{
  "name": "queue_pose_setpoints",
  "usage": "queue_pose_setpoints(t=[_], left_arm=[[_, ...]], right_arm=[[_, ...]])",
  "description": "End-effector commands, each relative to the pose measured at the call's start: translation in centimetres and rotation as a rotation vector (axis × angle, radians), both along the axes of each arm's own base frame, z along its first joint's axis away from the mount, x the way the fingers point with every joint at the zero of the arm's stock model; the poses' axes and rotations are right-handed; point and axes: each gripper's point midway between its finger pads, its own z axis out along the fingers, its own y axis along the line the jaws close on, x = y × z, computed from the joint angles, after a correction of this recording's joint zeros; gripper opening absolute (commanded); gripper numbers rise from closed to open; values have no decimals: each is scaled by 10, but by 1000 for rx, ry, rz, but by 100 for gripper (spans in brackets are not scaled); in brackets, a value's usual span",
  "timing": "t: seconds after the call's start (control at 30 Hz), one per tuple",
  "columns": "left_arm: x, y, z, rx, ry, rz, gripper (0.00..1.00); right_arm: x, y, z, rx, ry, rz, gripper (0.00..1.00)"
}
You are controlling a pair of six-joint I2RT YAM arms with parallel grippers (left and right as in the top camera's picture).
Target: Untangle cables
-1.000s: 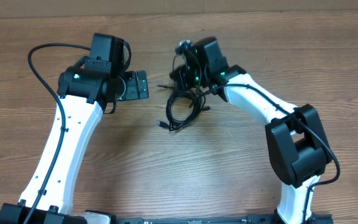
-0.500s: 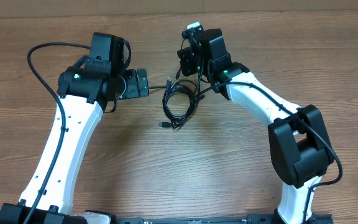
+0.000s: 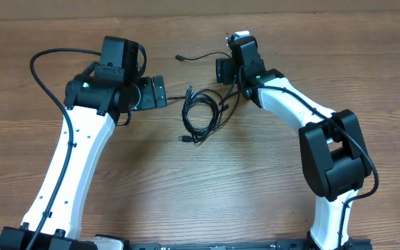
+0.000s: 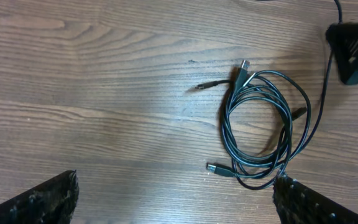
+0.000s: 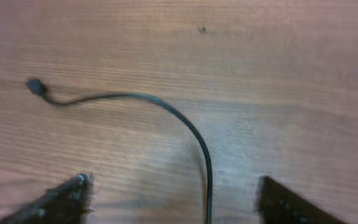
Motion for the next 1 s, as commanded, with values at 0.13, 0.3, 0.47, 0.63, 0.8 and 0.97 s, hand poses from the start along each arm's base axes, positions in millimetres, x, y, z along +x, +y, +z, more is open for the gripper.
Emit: queue_pose_setpoints(t=[0.13, 0.3, 0.47, 0.63, 0.8, 0.97], left_arm=[[3, -3, 2, -22, -4, 18, 100], [3, -3, 2, -22, -4, 18, 100], [3, -3, 2, -22, -5, 18, 99], [3, -3, 2, -33, -4, 38, 99], [0, -2, 0, -29, 10, 38, 99], [-1, -2, 0, -28, 15, 38, 100]], right_arm=[[-22, -10, 58, 95, 19, -115, 100], [-64, 3, 33, 254, 278, -154, 100], [-116, 31, 15, 327, 522, -49, 100], [-134, 48, 4, 301, 557, -9, 100], [-143, 55, -7, 320, 580, -60, 100], [-138, 37, -26, 350, 583, -339, 100]])
